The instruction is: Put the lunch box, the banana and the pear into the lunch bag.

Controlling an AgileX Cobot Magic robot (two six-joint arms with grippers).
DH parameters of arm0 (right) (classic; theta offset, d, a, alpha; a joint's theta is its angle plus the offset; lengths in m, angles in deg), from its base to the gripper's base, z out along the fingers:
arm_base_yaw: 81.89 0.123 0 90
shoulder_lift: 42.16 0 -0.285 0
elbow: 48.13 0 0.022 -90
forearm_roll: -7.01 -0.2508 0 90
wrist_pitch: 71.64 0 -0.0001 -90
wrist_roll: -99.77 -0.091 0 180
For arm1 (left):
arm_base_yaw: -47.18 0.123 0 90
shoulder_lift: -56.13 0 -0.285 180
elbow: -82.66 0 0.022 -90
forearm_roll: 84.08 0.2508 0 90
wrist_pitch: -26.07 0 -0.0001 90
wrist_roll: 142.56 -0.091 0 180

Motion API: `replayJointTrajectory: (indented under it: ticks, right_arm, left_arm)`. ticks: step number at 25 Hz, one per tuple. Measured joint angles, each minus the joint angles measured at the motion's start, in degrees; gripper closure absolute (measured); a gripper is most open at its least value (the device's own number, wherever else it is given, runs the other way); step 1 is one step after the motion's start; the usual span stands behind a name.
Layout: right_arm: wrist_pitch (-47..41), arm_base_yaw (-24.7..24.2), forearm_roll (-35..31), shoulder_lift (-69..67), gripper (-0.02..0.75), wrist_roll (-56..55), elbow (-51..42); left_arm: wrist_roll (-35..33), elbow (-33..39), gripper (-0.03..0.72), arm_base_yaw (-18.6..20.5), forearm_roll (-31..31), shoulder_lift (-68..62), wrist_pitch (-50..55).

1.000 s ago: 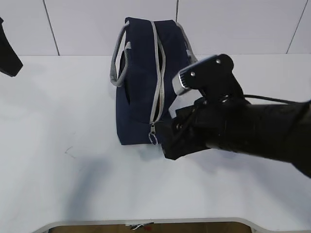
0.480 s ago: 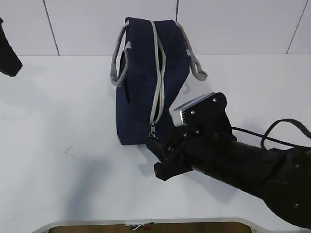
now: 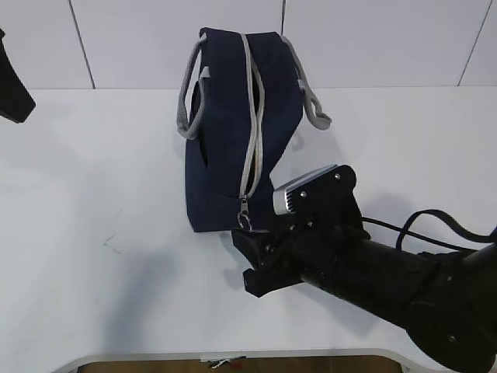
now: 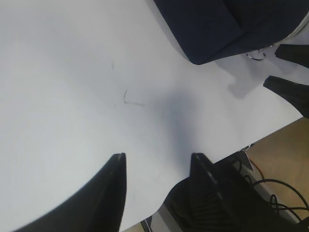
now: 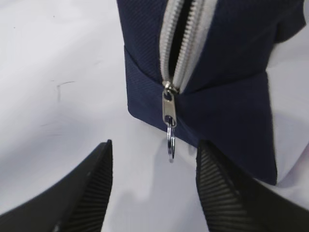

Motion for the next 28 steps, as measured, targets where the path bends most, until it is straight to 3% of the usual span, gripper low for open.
replayJointTrajectory:
  ticks: [5, 16, 28]
  right_arm:
    - [4.3, 0.0, 0.0, -3.1, 0.292, 0.0, 0.0]
    - [5.0, 0.0, -0.1, -5.2, 0.295, -0.1, 2.3]
    - [4.2, 0.0, -0.3, -5.2, 0.372, -0.2, 2.7]
  left_arm:
    - [0.0, 0.0, 0.360, 0.0, 0.0, 0.0, 0.0]
    - [0.0, 0.0, 0.360, 0.0, 0.0, 0.0, 0.0]
    - [0.0, 0.0, 0.370, 0.0, 0.0, 0.0, 0.0]
